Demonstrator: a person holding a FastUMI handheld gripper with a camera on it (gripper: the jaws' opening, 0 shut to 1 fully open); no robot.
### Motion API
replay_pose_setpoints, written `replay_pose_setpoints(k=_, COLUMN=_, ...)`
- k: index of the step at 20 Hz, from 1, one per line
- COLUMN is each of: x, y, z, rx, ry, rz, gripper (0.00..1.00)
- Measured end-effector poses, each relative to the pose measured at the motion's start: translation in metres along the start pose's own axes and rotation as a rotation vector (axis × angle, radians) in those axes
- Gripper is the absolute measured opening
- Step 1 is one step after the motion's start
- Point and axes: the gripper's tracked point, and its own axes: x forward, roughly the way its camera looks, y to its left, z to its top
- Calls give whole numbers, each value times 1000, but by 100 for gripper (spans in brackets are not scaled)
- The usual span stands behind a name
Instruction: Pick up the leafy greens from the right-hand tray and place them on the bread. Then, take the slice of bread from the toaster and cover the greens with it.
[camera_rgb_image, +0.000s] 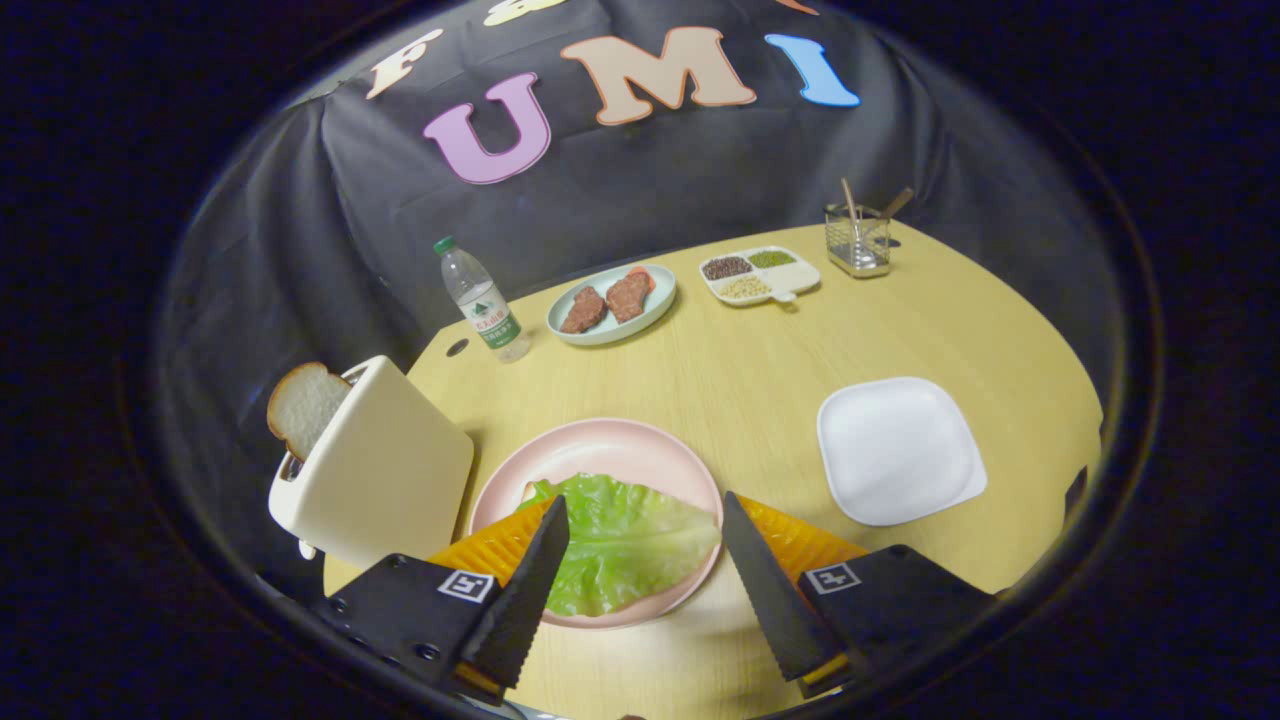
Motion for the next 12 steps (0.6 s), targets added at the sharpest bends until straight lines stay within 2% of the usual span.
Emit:
replay_pose_setpoints(k=6, x=-32, y=37, z=50, rx=-185, ry=-77, rz=-73, gripper=96)
replay_pose_setpoints(k=12, x=-59, y=113, z=105, rx=-227, ry=-127, rz=-119, gripper=96)
